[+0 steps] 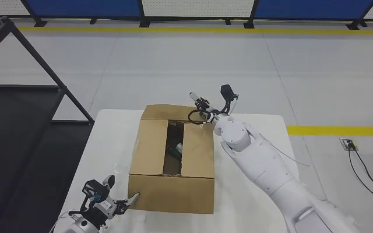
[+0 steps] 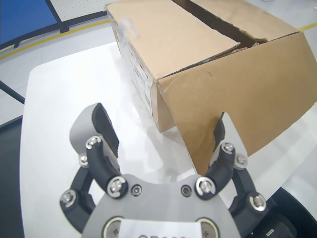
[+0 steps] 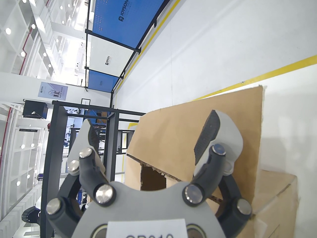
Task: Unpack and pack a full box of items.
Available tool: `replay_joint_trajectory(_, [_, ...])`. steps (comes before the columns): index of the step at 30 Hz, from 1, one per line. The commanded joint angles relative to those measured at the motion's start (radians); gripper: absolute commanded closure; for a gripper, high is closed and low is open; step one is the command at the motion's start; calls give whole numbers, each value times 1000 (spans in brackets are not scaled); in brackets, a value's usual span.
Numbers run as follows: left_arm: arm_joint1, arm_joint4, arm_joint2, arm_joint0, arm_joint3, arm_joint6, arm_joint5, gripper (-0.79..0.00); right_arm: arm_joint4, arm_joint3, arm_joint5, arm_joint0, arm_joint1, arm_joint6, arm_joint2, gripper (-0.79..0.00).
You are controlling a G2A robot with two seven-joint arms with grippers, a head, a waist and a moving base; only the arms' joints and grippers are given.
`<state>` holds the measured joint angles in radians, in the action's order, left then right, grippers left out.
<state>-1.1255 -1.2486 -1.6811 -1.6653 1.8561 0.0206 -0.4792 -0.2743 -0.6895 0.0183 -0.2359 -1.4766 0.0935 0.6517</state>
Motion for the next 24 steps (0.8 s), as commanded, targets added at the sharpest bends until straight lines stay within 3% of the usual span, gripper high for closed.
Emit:
replay_joint_trajectory(1, [0,-2,2,3,-3,2,-1,-785,2,17,0,4,-7,7,2,-785])
replay_joint_trajectory(12, [2,0,10,4,-7,3,3,-785,1,100,-31,20,-42,32,35,-785])
replay_joint_trajectory(18, [2,30,0,-5,3,-16,6,-785,-9,85,-138,10,-46,31,75,-785])
replay_joint_trajectory(24, [3,99,-41,-21,26,-35,-4,-785,-19,1,-229,-25,-31,195,117,-785])
